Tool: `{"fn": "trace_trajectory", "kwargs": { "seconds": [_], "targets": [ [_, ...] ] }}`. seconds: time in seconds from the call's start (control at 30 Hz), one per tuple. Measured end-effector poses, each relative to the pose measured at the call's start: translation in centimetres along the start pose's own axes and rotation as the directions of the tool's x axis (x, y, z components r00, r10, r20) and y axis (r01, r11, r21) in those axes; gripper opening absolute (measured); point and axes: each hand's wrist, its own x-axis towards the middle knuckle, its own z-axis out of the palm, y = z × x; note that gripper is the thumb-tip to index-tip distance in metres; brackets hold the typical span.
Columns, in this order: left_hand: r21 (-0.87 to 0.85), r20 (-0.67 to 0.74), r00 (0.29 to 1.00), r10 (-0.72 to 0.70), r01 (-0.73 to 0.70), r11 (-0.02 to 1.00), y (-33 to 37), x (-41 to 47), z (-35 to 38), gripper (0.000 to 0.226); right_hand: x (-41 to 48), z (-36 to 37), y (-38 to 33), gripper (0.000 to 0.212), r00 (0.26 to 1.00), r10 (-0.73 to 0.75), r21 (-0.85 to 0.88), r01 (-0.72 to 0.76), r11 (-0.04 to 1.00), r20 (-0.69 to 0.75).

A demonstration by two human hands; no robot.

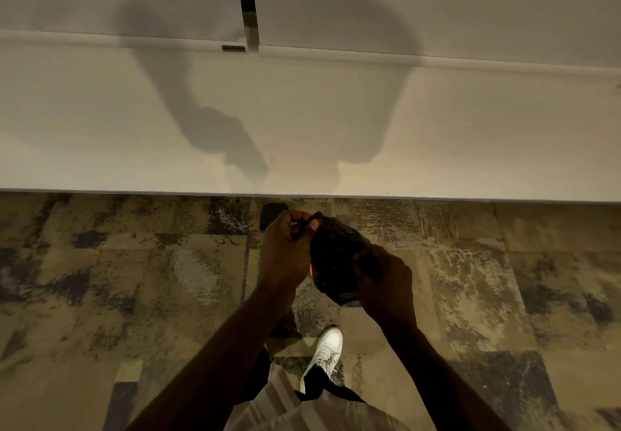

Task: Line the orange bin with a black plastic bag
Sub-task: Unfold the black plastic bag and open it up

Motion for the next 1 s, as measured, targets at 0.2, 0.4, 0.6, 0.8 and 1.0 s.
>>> {"fn": "trace_trajectory", "kwargs": {
  "seconds": [0.2, 0.4, 0.6, 0.8, 1.0],
  "targets": [
    [-0.489, 0.097, 0.907, -0.410, 0.403, 0.774, 0.3, -0.3, 0.0, 0.022, 0.1, -0.3, 1.6, 0.015, 0.950, 0.304, 0.215, -0.313, 0.925, 0.077],
    [-0.068, -0.058, 0.964, -0.261, 0.257, 0.964, -0.9, -0.7, 0.7, 0.011, 0.3, -0.8, 2.2, 0.015, 0.900, 0.436, 0.457, -0.396, 0.796, 0.020],
    [0.154, 0.135, 0.987, -0.089, 0.068, 0.986, -1.2, -0.5, 0.5, 0.029, 2.0, -2.3, 3.2, 0.016, 0.769, 0.599, 0.763, -0.521, 0.383, 0.223],
    [0.727, 0.448, 0.891, 0.072, -0.410, 0.551, -1.0, 1.4, -0.7, 0.041, 3.7, -3.0, 3.9, 0.011, 0.771, 0.599, 0.753, -0.522, 0.400, 0.217],
    [0.904, 0.051, 0.983, 0.178, -0.121, 0.410, -1.9, 2.0, -1.7, 0.008, 5.2, -4.7, 4.7, 0.027, 0.822, 0.509, 0.818, -0.464, 0.340, 0.255]
  ]
}}
